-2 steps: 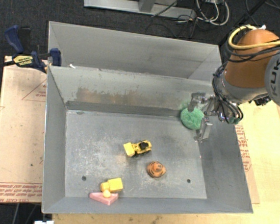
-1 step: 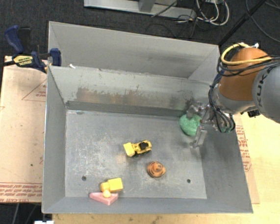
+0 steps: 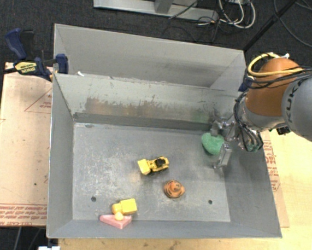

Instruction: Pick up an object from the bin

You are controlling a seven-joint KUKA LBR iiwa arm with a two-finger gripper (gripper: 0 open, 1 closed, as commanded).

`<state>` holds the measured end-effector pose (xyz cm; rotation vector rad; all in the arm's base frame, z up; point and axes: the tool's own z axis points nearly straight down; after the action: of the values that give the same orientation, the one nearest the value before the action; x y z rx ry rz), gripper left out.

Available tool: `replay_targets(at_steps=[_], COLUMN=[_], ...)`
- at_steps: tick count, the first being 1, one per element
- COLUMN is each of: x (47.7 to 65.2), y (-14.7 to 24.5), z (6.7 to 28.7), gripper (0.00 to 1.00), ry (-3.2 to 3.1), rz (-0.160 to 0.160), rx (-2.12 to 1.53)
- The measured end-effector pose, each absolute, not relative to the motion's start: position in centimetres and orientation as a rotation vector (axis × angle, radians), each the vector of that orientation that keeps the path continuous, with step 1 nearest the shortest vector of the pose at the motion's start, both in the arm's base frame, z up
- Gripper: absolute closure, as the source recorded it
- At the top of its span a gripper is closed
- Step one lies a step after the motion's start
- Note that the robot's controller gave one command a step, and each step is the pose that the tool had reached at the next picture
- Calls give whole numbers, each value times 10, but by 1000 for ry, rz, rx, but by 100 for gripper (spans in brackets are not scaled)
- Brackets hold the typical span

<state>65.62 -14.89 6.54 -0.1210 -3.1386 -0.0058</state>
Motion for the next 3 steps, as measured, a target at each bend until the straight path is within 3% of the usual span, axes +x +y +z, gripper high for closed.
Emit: replay_targets(at_steps=[1, 2, 3], x=[655, 657, 659], y=[-126, -147, -126], z=[71, 67, 76], gripper=[0, 0, 100], ry=[-3124, -3140, -3138], rz=[0, -8, 1], rx=[-330, -120, -329])
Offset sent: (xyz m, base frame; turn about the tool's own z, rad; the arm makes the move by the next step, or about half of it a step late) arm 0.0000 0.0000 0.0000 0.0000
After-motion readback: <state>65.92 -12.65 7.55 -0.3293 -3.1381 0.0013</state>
